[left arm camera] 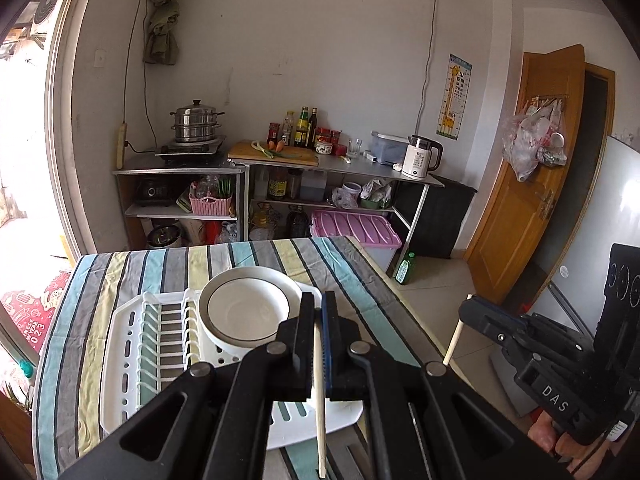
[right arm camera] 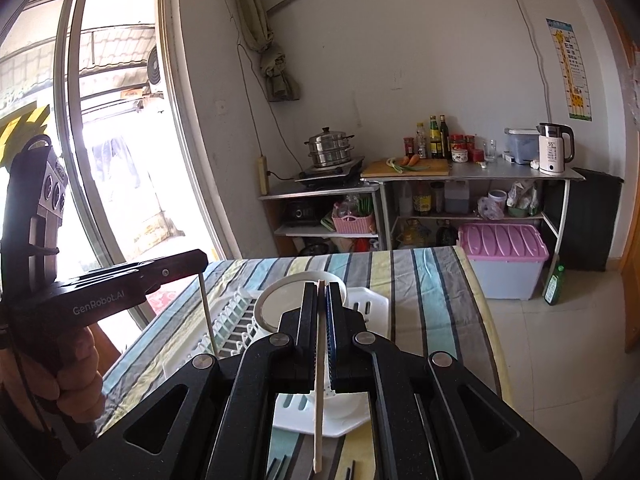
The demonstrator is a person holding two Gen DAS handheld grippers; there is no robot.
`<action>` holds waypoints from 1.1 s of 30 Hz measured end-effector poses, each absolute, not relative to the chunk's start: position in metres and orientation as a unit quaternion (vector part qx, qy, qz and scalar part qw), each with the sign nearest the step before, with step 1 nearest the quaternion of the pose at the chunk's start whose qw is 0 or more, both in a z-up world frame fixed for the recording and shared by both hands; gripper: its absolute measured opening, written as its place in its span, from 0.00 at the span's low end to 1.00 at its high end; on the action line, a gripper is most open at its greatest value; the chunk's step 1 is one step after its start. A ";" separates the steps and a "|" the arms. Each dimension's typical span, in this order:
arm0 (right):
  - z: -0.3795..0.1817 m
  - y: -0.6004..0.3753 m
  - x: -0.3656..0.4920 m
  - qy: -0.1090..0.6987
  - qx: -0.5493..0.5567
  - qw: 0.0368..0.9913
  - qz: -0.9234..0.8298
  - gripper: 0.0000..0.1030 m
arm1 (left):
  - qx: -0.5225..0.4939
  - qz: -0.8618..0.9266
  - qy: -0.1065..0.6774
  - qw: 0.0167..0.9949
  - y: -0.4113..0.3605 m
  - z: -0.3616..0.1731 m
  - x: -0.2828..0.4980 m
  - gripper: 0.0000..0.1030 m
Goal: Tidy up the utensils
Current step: 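Lower the wooden chopsticks into the white cup and open the right gripper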
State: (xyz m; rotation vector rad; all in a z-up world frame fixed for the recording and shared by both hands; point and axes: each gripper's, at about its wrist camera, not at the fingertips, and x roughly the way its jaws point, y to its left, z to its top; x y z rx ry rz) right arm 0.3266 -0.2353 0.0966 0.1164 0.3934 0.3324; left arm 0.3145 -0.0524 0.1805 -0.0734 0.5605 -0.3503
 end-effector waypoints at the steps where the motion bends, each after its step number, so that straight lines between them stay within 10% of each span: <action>1: 0.100 -0.236 0.332 0.189 0.058 0.966 0.163 0.04 | -0.041 -0.173 0.272 0.946 -0.053 0.184 0.321 0.03; 33: 0.038 -0.238 0.421 0.247 0.100 0.952 0.151 0.04 | -0.132 -0.151 0.319 0.926 -0.050 0.106 0.413 0.03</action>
